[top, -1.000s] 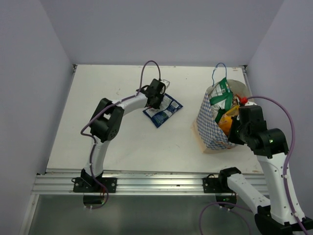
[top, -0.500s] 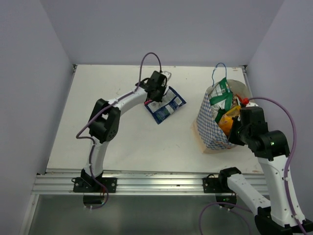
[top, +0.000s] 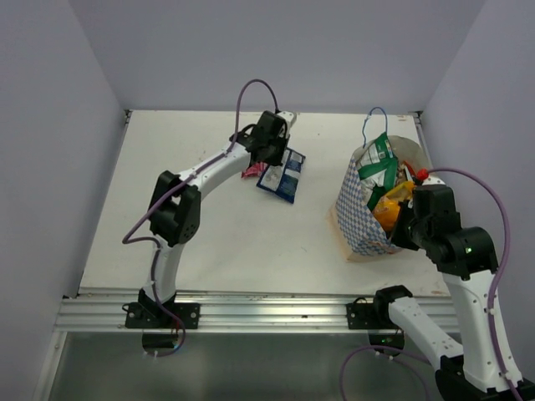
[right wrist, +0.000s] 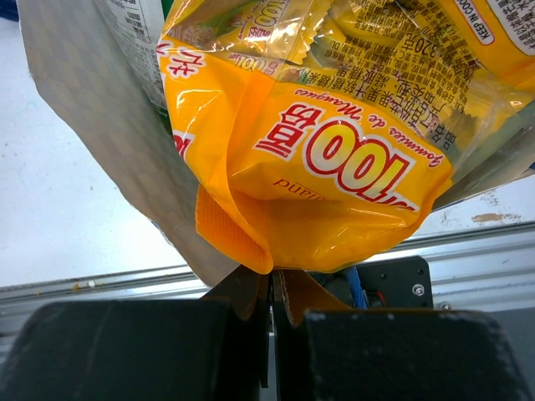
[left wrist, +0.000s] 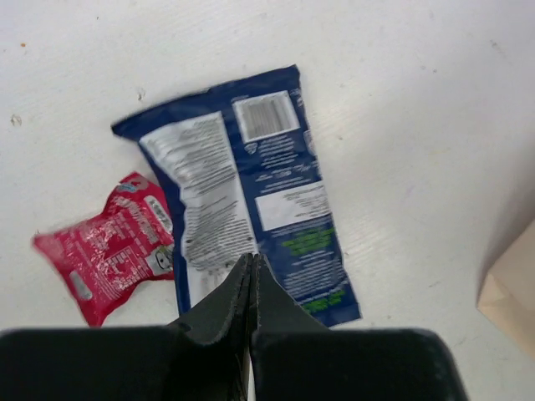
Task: Place the snacks into the paper bag
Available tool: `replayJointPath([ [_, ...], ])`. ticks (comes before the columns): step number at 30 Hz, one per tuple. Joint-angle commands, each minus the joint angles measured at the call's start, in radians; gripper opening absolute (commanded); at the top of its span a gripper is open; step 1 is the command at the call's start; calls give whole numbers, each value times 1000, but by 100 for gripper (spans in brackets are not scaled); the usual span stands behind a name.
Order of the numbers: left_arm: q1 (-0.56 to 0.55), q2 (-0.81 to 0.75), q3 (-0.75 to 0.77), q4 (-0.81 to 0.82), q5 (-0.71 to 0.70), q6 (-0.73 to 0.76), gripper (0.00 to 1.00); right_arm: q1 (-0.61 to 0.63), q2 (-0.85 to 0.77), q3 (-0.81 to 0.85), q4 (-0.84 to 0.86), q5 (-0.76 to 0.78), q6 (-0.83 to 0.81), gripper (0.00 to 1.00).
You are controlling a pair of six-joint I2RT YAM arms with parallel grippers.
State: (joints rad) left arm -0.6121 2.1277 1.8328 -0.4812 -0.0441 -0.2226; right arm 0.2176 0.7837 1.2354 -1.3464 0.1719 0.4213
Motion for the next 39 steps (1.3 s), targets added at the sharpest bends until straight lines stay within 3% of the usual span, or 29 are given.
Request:
replayJointPath([
  [1, -29, -66, 144, -26, 35, -46, 0, 3, -12, -10, -36, -22, 17, 0],
  [9, -104, -109, 309, -51, 27, -98, 0, 3, -12, -7, -39, -15, 17, 0],
  [17, -87, -74, 140, -82, -85, -116, 0, 2, -6, 1, -39, -12, 13, 0],
  [20, -69, -45, 74, -57, -108, -118, 16, 3, -12, -2, -46, -12, 14, 0],
  [22, -61, -38, 5, -16, -117, -110, 48, 3, -15, -2, -49, -11, 13, 0],
  [23, -60, -38, -28, -5, -126, -110, 69, 3, -15, -2, -51, -11, 13, 0],
  [26, -57, -37, -82, 35, -148, -107, 89, 3, -18, -4, -56, -8, 13, 0],
  [39, -43, 50, -193, 95, -160, -81, 95, 3, -6, -4, -51, -11, 4, 0],
])
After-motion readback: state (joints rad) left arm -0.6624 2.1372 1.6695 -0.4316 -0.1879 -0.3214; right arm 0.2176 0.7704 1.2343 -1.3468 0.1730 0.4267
